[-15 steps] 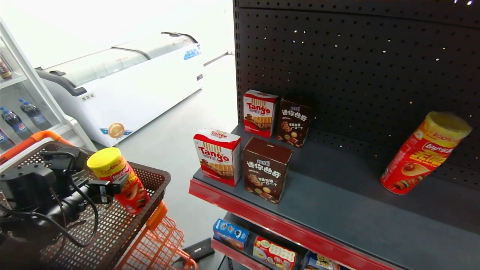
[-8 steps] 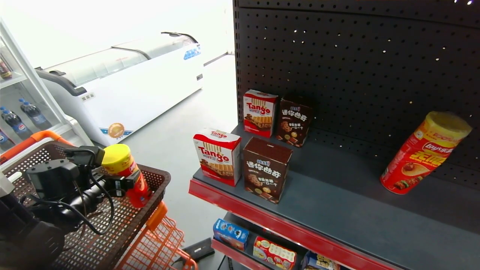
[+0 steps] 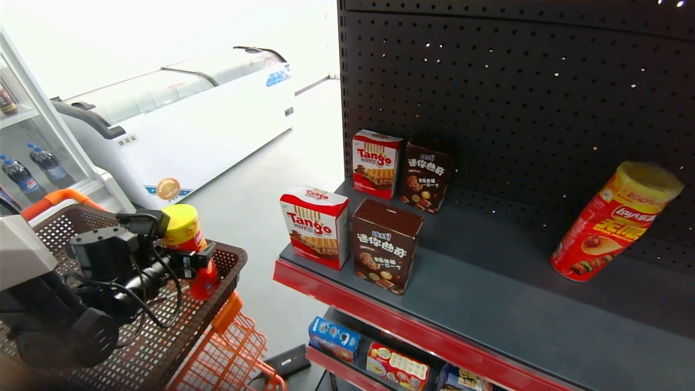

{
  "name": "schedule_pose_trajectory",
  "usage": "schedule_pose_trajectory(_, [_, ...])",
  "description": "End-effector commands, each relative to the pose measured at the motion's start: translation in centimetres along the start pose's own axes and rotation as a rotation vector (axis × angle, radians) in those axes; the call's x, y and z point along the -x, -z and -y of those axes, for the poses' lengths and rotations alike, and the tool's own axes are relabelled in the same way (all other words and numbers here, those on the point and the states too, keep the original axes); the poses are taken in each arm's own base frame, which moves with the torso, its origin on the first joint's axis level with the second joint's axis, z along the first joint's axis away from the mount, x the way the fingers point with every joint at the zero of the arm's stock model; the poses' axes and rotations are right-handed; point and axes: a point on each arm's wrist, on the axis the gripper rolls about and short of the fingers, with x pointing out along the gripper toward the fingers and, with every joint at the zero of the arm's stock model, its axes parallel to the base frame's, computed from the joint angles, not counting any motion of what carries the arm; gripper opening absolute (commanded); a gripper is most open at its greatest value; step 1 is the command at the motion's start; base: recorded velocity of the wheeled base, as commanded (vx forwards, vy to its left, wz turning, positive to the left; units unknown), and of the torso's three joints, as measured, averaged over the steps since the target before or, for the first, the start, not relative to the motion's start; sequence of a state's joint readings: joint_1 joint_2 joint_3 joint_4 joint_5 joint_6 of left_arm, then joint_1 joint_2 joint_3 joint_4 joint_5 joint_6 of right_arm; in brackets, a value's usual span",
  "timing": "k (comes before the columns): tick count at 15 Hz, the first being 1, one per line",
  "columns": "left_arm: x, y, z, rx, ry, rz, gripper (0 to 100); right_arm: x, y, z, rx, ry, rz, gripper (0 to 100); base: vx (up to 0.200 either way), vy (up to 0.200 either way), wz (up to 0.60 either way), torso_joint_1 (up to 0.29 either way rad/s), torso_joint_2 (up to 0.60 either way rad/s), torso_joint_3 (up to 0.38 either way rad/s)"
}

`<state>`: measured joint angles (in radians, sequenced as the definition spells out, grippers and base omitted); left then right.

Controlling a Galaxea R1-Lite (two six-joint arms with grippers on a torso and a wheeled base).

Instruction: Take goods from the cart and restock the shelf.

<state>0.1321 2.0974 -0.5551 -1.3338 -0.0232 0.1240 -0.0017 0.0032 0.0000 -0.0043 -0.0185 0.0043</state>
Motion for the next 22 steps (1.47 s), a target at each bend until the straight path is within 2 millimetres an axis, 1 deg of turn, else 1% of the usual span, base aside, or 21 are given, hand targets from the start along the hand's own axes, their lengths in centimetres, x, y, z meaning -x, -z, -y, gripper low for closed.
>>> schedule_pose_trajectory(1, [-1.1, 0.4, 0.1, -0.001, 0.002, 0.0, 100, 0.0, 0.0, 0.0, 0.0, 0.0, -0.001, 100, 0.0, 0.0, 0.0, 0.0, 0.0, 0.0])
schedule_pose_trajectory(2, [-1.3, 0.2, 0.2, 0.001, 0.004, 0.019, 0, 0.0, 0.0, 0.0, 0.0, 0.0, -0.001, 100, 0.0, 0.0, 0.0, 0.0, 0.0, 0.0])
schedule_pose_trajectory(3, [-1.5, -0.1, 0.3, -0.004, 0.005, 0.031, 0, 0.0, 0.0, 0.0, 0.0, 0.0, -0.001, 100, 0.0, 0.0, 0.0, 0.0, 0.0, 0.0])
schedule_pose_trajectory(4, [-1.4, 0.0, 0.4, -0.011, 0.009, 0.024, 0, 0.0, 0.0, 0.0, 0.0, 0.0, -0.001, 100, 0.0, 0.0, 0.0, 0.0, 0.0, 0.0])
schedule_pose_trajectory(5, [-0.8, -0.7, 0.9, -0.016, 0.022, 0.04, 0, 0.0, 0.0, 0.0, 0.0, 0.0, 0.0, 100, 0.0, 0.0, 0.0, 0.0, 0.0, 0.0])
schedule_pose_trajectory(9, [3.3, -4.4, 1.9, -0.022, 0.058, 0.117, 0, 0.0, 0.0, 0.0, 0.0, 0.0, 0.0, 100, 0.0, 0.0, 0.0, 0.0, 0.0, 0.0])
schedule_pose_trajectory(11, [5.0, -6.0, 2.0, -0.021, 0.066, 0.169, 0, 0.0, 0.0, 0.0, 0.0, 0.0, 0.0, 100, 0.0, 0.0, 0.0, 0.0, 0.0, 0.0])
schedule_pose_trajectory(14, [7.0, -7.9, 2.0, -0.019, 0.068, 0.231, 0, 0.0, 0.0, 0.0, 0.0, 0.0, 0.0, 100, 0.0, 0.0, 0.0, 0.0, 0.0, 0.0])
schedule_pose_trajectory(16, [7.6, -9.0, 1.6, -0.016, 0.048, 0.327, 0, 0.0, 0.0, 0.0, 0.0, 0.0, 0.0, 100, 0.0, 0.0, 0.0, 0.0, 0.0, 0.0])
schedule_pose_trajectory(18, [9.3, -10.6, 1.5, -0.015, 0.05, 0.394, 0, 0.0, 0.0, 0.0, 0.0, 0.0, 0.0, 100, 0.0, 0.0, 0.0, 0.0, 0.0, 0.0])
schedule_pose_trajectory(20, [10.3, -11.2, 1.4, -0.018, 0.055, 0.399, 0, 0.0, 0.0, 0.0, 0.0, 0.0, 0.0, 100, 0.0, 0.0, 0.0, 0.0, 0.0, 0.0])
schedule_pose_trajectory(21, [10.4, -11.3, 1.4, -0.018, 0.056, 0.401, 0, 0.0, 0.0, 0.0, 0.0, 0.0, -0.001, 100, 0.0, 0.0, 0.0, 0.0, 0.0, 0.0])
schedule_pose_trajectory(22, [12.0, -11.0, 2.1, -0.015, 0.118, 0.402, 0, 0.0, 0.0, 0.0, 0.001, 0.0, -0.001, 100, 0.0, 0.0, 0.0, 0.0, 0.0, 0.0])
